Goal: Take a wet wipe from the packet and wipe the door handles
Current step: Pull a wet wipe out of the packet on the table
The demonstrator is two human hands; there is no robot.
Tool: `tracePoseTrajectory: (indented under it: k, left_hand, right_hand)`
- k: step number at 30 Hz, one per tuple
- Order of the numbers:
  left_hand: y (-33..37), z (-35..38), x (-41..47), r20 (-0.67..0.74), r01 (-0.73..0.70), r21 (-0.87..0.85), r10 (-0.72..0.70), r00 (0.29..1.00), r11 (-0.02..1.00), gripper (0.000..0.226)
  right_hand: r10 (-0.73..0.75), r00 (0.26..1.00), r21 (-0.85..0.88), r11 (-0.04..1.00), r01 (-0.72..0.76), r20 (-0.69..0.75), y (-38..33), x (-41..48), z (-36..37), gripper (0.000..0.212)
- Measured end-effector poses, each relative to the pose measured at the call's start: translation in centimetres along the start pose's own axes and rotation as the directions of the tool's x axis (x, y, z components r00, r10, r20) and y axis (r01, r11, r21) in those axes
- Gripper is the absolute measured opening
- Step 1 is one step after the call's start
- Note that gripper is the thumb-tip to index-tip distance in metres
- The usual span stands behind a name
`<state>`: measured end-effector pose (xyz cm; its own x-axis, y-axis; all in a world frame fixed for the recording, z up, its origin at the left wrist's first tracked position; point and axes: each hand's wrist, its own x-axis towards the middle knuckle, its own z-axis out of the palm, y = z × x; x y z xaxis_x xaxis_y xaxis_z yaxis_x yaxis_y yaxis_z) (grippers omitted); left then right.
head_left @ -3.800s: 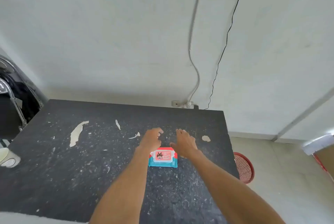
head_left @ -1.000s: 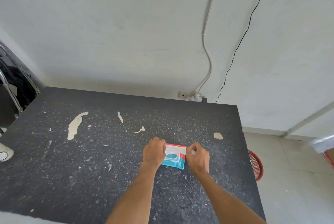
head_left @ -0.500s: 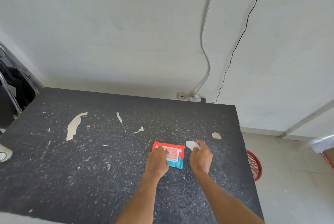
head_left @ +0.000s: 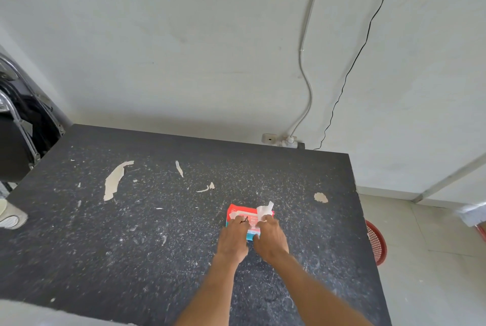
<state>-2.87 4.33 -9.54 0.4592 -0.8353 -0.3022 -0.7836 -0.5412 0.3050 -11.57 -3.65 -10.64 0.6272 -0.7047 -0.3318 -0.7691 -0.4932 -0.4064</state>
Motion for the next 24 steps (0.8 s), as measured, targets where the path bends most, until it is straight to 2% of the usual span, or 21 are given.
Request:
tracePoseTrajectory:
  k: [6,9,12,15,17,20,24]
  left_hand:
    - [-0.1,0.3,-0.2,0.014,0.019,-0.038,-0.018,1.000,0.999,0.053]
    - [0.0,-0.3,-0.1,0.028,0.022,-0.056,-0.020,0.999,0.998,0.051]
    - [0.3,-1.4,0.1,0.034,0.066,-0.162,-0.062,0.998,0.984,0.049]
    - [0.8,-3.4,0.4,-0.014,0.088,-0.346,-0.099,0.995,0.934,0.041]
    - [1.1,-4.5,0.7,-0.008,0.150,-0.470,-0.175,0.985,0.870,0.036]
    - [1.8,-7.2,1.0,0.057,0.254,-0.696,-0.300,0.952,0.672,0.025]
    - [3.3,-11.6,1.2,0.066,0.207,-0.899,-0.349,0.935,0.385,0.015]
  right_hand:
    - [0.026,0.999,0.005,1.000,-0.025,-0.041,-0.2,-0.1,0.4,0.031]
    - [0.105,0.990,0.049,0.994,-0.101,-0.089,-0.3,-0.2,0.0,0.026]
    - [0.141,0.980,0.078,0.988,-0.131,-0.139,-0.5,-0.4,-1.0,0.024]
    - [0.108,0.975,0.083,0.992,-0.093,-0.194,-1.4,-0.3,-2.4,0.026]
    - [0.107,0.964,0.107,0.991,-0.083,-0.244,-2.2,-0.2,-3.5,0.028]
    - [0.033,0.932,0.111,0.994,0.008,-0.361,-3.8,-0.3,-5.4,0.031]
    - [-0.101,0.886,0.091,0.983,0.159,-0.452,-6.1,-0.9,-8.5,0.029]
